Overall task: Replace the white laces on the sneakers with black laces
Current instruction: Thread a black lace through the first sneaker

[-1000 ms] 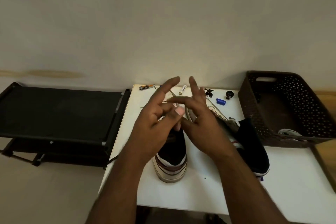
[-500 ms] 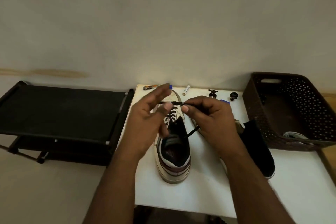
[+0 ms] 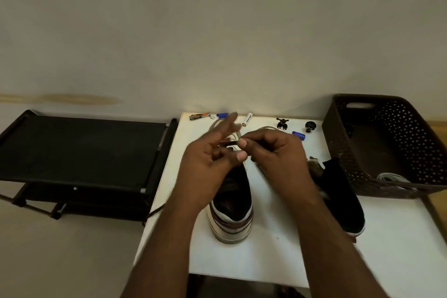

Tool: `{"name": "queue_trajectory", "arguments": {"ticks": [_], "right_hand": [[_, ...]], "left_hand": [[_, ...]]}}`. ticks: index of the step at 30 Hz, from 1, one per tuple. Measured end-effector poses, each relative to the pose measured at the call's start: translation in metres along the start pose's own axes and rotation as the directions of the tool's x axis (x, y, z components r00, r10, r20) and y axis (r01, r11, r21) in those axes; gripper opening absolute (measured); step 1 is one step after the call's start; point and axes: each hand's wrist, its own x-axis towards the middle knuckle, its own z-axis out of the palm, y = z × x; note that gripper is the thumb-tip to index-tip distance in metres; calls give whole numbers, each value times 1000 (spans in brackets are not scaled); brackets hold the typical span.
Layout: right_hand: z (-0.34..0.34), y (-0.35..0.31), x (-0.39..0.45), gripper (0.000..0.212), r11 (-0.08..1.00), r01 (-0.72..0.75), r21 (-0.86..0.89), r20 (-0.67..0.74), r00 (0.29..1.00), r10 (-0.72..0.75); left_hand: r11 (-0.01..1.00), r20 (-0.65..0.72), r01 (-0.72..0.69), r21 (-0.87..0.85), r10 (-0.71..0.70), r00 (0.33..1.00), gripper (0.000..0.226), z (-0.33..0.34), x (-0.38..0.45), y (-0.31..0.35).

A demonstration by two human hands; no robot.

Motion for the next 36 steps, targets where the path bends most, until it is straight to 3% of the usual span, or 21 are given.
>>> {"name": "queue_trajectory", "arguments": {"ticks": [3, 6, 10, 12, 18, 26, 33, 36], "right_hand": [[-1, 2, 1, 4, 998, -60, 4, -60, 996, 60], [-5, 7, 2, 7, 988, -150, -33, -187, 972, 141], [0, 15, 2, 26, 887, -286, -362, -56, 957, 286], [6, 19, 0, 33, 859, -310, -408, -10, 942, 336], [12, 27, -2, 35, 879, -374, -296, -76, 927, 368], [14, 29, -5, 29, 916, -400, -38, -78, 915, 396], [15, 31, -4, 17, 862, -469, 193, -39, 874, 484], [17, 35, -3, 20, 847, -470, 247, -48, 867, 495]], "left_hand": [[990, -78, 0, 143, 11, 997, 33, 0, 3, -8], [959, -179, 16, 282, 36, 983, 20, -13, 6, -15], [919, -171, 39, 392, 32, 985, 12, -16, 6, -22], [879, -123, 50, 474, 10, 992, 11, -14, 6, -24], [754, -33, 26, 656, -6, 999, 20, -9, 8, -26], [653, -144, 89, 752, 31, 989, 21, 2, 12, -41], [813, -214, 182, 554, -73, 974, 12, -5, 15, -49], [847, -244, 161, 507, -37, 969, 25, -4, 14, -48]]}}
